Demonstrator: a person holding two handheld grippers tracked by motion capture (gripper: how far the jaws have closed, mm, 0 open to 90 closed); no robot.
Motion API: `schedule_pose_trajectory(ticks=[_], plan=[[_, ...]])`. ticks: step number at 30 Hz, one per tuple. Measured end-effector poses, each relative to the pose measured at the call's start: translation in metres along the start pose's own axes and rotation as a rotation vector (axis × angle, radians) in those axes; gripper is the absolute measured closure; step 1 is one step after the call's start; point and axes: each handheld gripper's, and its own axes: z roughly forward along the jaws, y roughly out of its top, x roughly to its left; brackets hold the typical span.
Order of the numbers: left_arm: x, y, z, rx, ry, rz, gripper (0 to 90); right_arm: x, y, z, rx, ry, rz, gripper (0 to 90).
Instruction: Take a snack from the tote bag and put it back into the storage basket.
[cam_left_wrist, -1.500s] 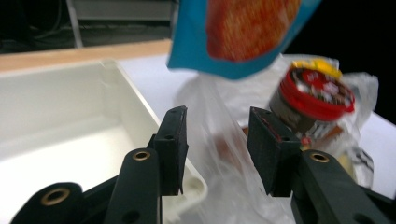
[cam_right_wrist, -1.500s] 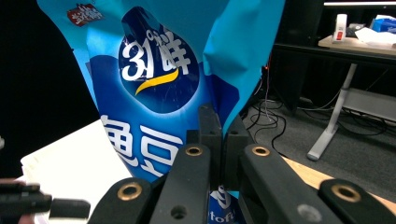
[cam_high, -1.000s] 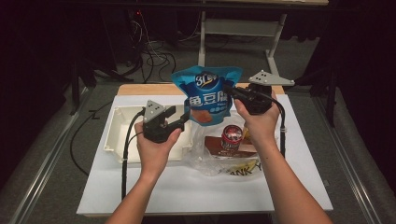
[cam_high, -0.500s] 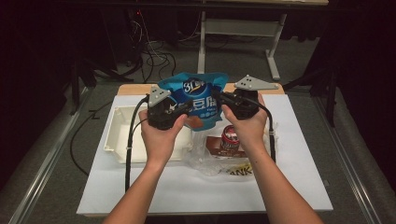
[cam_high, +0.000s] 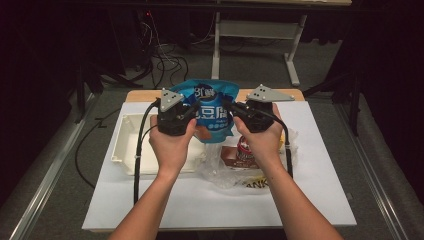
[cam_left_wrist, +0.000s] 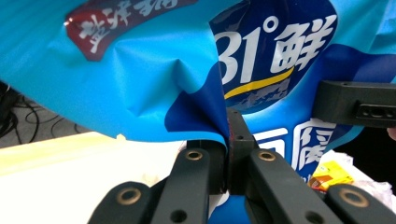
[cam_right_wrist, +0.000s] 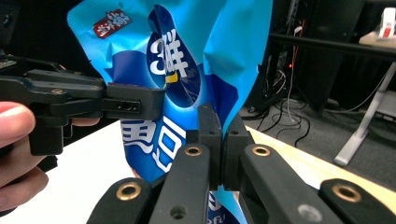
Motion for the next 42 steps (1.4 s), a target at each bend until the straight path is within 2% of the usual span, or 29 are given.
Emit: schedule_pose_trajectory(ticks=[1,3,4,5,6,7,9,10,11,12,16,23,25,28,29,30,32,37,42], plan=[[0.002,0.002,-0.001,-0.001,-0.011,-0.010,89.6,0.001,0.001,-0.001,-0.006,0.001,-0.016,89.6],[0.004,0.003,-0.003,-0.003,-0.018,-0.023,89.7,0.002,0.002,-0.001,-0.006,0.001,-0.012,88.3],[0.006,0.004,-0.004,-0.003,-0.024,-0.022,90.0,0.001,0.002,-0.002,-0.010,0.008,-0.007,82.3],[0.006,0.004,-0.004,-0.003,-0.024,-0.022,90.0,0.001,0.002,-0.002,-0.010,0.008,-0.007,82.3],[0.007,0.004,-0.006,-0.006,-0.021,-0.023,90.0,0.001,0.001,-0.004,-0.009,0.005,-0.009,74.6],[0.008,0.005,-0.007,-0.008,-0.016,-0.020,90.0,0.001,0.001,-0.004,-0.009,0.005,-0.009,74.6],[0.011,0.005,-0.010,-0.014,-0.007,-0.020,90.0,-0.001,-0.002,-0.007,-0.005,-0.001,-0.002,64.7],[0.016,0.006,-0.013,-0.019,-0.004,-0.027,90.0,-0.003,-0.006,-0.011,0.003,0.004,0.012,56.7],[0.016,0.006,-0.013,-0.019,-0.004,-0.027,90.0,-0.004,-0.008,-0.013,0.008,0.000,0.005,53.2],[0.019,0.007,-0.015,-0.024,-0.003,-0.025,90.0,-0.004,-0.008,-0.013,0.008,0.000,0.005,53.2],[0.027,0.007,-0.020,-0.028,0.005,-0.019,90.0,-0.009,-0.023,-0.022,0.044,-0.026,0.010,43.7],[0.046,0.003,-0.028,-0.033,0.029,-0.031,90.0,-0.022,-0.040,-0.041,0.043,-0.062,0.043,39.3],[0.048,0.002,-0.029,-0.034,0.032,-0.033,90.0,-0.024,-0.043,-0.046,0.043,-0.074,0.045,38.1],[0.060,0.001,-0.033,-0.036,0.046,-0.042,90.0,-0.030,-0.049,-0.056,0.041,-0.095,0.048,36.4],[0.060,0.001,-0.033,-0.036,0.046,-0.042,90.0,-0.031,-0.051,-0.059,0.046,-0.102,0.054,36.1],[0.067,0.000,-0.035,-0.033,0.053,-0.054,90.0,-0.033,-0.054,-0.061,0.048,-0.105,0.059,35.6],[0.070,-0.001,-0.035,-0.032,0.057,-0.057,90.0,-0.034,-0.056,-0.064,0.047,-0.111,0.057,35.2],[0.087,-0.009,-0.036,-0.024,0.070,-0.055,90.0,-0.038,-0.075,-0.079,0.062,-0.144,0.061,33.5],[0.103,-0.017,-0.034,-0.024,0.095,-0.064,90.0,-0.047,-0.093,-0.094,0.067,-0.166,0.096,32.2]])
